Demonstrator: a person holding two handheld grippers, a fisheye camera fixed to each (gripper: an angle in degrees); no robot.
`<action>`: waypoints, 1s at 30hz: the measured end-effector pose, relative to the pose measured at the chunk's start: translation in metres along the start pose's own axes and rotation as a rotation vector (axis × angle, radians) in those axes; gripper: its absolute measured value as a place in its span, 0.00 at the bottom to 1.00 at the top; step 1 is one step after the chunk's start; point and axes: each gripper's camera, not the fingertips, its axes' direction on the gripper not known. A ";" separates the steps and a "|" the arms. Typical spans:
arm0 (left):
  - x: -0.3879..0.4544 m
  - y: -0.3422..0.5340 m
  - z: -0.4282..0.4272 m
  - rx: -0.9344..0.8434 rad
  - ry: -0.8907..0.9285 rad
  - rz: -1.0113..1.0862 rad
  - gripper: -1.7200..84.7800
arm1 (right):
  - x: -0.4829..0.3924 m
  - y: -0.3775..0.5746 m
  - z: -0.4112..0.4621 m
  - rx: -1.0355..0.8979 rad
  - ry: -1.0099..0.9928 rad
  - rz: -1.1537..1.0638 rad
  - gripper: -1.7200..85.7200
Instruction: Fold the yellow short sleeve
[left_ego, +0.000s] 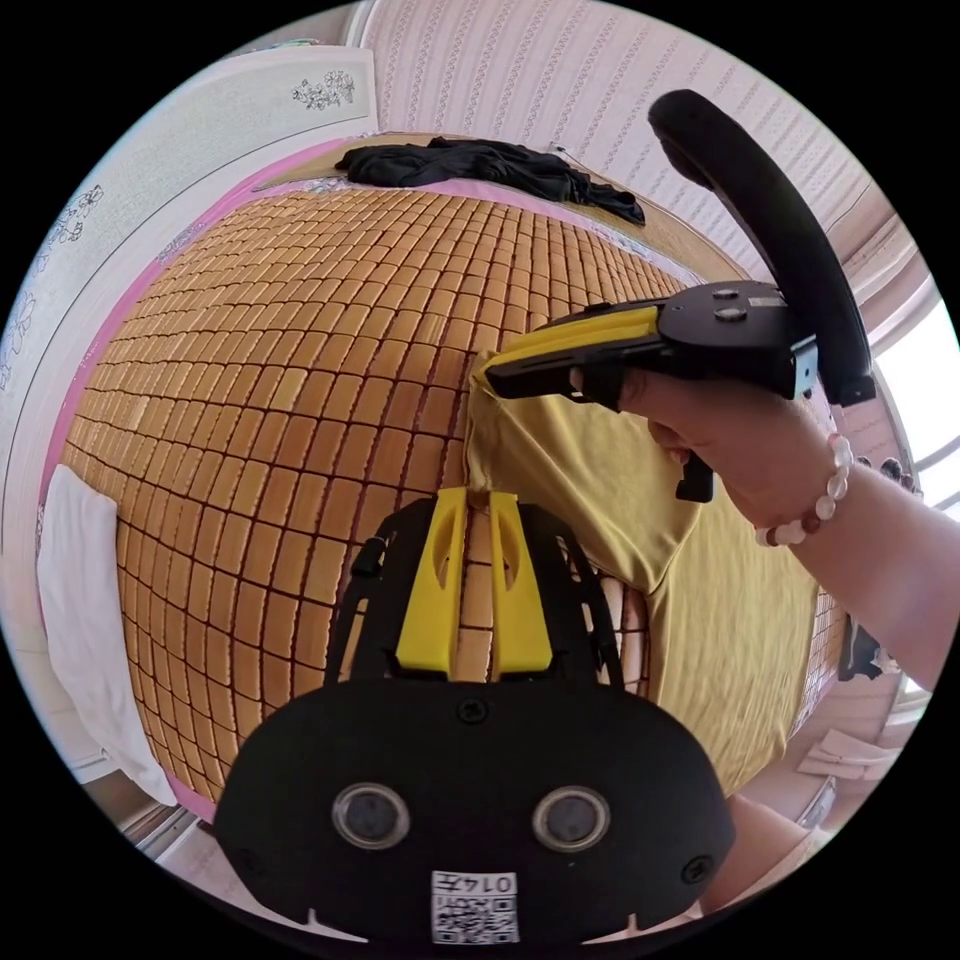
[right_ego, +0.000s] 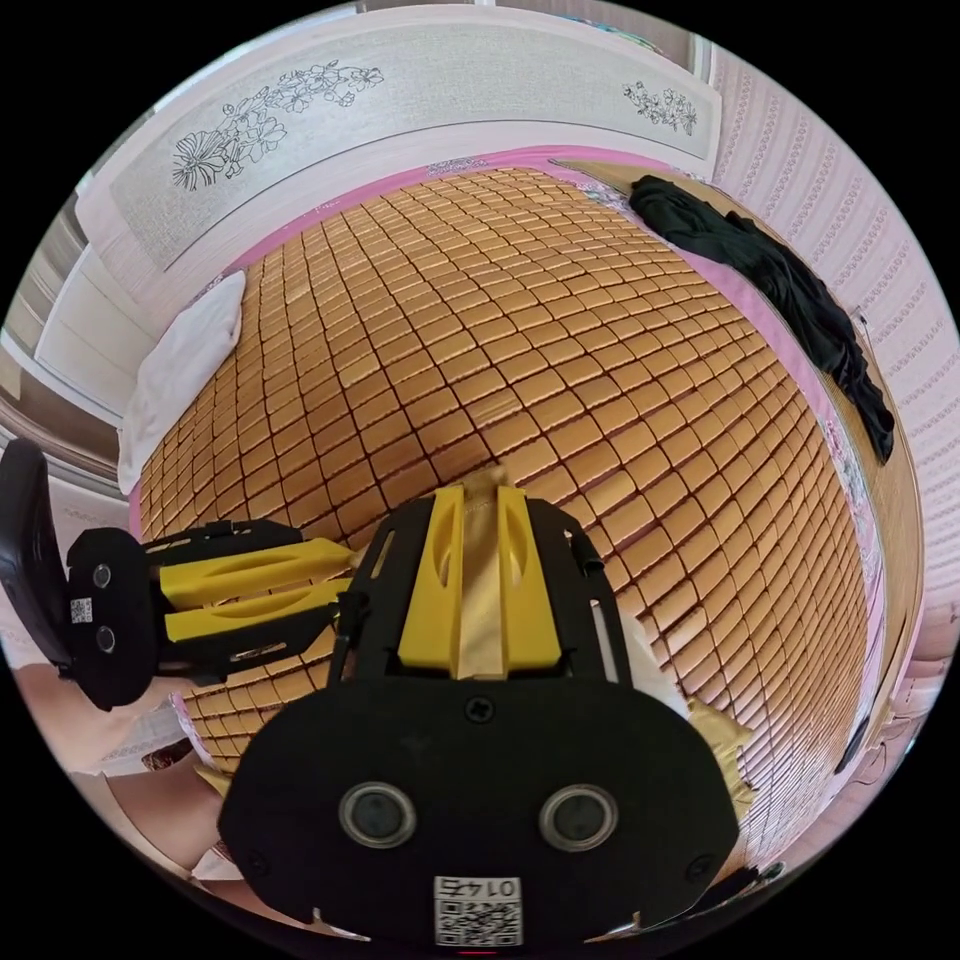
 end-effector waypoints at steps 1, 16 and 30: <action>-0.001 0.000 0.001 -0.001 0.009 0.002 0.06 | 0.002 0.001 0.000 -0.002 0.000 -0.006 0.07; 0.070 0.048 -0.085 0.345 0.366 0.345 0.03 | 0.106 0.227 -0.154 0.519 -0.306 0.441 0.02; 0.165 0.074 -0.022 0.048 0.438 0.470 0.01 | 0.127 0.393 -0.130 0.204 -0.139 0.655 0.04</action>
